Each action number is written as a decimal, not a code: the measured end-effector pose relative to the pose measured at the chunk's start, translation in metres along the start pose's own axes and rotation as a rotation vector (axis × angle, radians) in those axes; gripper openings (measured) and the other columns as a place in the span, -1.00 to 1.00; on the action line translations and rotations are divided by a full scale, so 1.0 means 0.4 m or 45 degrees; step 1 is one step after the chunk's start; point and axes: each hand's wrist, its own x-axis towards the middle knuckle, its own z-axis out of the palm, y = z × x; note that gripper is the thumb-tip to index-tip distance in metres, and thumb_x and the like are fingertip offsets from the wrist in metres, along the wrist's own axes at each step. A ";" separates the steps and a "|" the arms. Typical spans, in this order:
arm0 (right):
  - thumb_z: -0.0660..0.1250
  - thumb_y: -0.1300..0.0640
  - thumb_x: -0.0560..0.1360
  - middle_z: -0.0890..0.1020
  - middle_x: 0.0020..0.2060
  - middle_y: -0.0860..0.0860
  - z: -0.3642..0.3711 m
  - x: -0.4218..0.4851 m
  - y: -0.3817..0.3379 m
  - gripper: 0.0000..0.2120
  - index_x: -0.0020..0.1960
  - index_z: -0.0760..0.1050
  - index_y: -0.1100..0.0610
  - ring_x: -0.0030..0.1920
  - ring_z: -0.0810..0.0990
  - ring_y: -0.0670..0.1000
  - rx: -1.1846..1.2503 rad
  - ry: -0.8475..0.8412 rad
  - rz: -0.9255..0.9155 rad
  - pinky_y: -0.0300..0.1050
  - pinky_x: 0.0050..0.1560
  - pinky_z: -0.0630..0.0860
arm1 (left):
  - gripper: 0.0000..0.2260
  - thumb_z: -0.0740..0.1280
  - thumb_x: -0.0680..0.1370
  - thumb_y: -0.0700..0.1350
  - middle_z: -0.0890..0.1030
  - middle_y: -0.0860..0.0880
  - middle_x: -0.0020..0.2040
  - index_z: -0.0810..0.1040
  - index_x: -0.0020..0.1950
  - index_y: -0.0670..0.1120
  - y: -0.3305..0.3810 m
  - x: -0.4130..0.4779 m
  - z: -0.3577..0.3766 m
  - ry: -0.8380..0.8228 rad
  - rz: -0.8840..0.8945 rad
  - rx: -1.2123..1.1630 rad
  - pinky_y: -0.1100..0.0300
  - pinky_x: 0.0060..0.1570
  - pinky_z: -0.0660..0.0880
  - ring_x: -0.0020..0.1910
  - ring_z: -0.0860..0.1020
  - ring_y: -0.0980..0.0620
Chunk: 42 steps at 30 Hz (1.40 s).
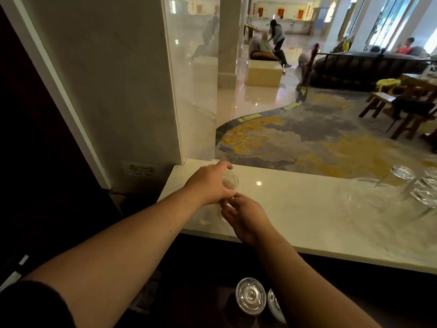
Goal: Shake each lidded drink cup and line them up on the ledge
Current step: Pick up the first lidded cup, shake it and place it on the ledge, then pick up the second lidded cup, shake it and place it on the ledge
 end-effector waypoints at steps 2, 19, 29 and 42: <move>0.16 0.39 0.58 0.72 0.04 0.13 -0.002 0.016 0.010 -0.68 0.23 0.59 0.25 0.19 0.66 0.08 -0.031 -0.005 -0.036 0.00 0.35 0.48 | -0.37 0.54 0.44 0.09 0.61 -0.08 0.35 0.40 0.47 0.10 -0.014 0.021 0.027 -0.030 0.014 -0.004 0.08 0.09 0.51 0.25 0.59 -0.12; 0.16 0.26 0.64 0.73 0.08 0.20 -0.408 -0.188 0.388 -0.73 0.23 0.56 0.29 0.14 0.70 0.15 -0.111 0.472 0.200 0.12 0.34 0.52 | -0.22 0.49 0.43 0.28 0.40 0.04 0.55 0.34 0.58 0.08 -0.058 -0.323 0.506 -0.505 0.269 0.077 0.01 0.44 0.45 0.48 0.42 -0.04; 0.24 0.12 0.61 0.67 -0.12 0.16 -0.445 -0.180 0.524 -0.77 0.09 0.59 0.25 -0.13 0.65 0.11 -0.227 0.401 0.549 -0.06 -0.11 0.57 | -0.07 0.58 0.40 0.09 0.37 -0.11 0.52 0.17 0.65 -0.01 -0.056 -0.300 0.638 -0.700 0.251 0.422 -0.04 0.33 0.54 0.38 0.51 -0.17; 0.36 0.03 0.59 0.67 -0.20 0.26 -0.345 -0.161 0.547 -0.67 0.12 0.53 0.32 -0.38 0.64 0.12 -0.650 0.186 0.535 -0.12 -0.43 0.60 | -0.65 0.34 0.62 0.19 0.67 -0.03 0.21 0.55 0.32 0.04 -0.171 -0.515 0.576 -0.421 -0.641 -0.302 0.07 0.15 0.60 0.12 0.64 -0.04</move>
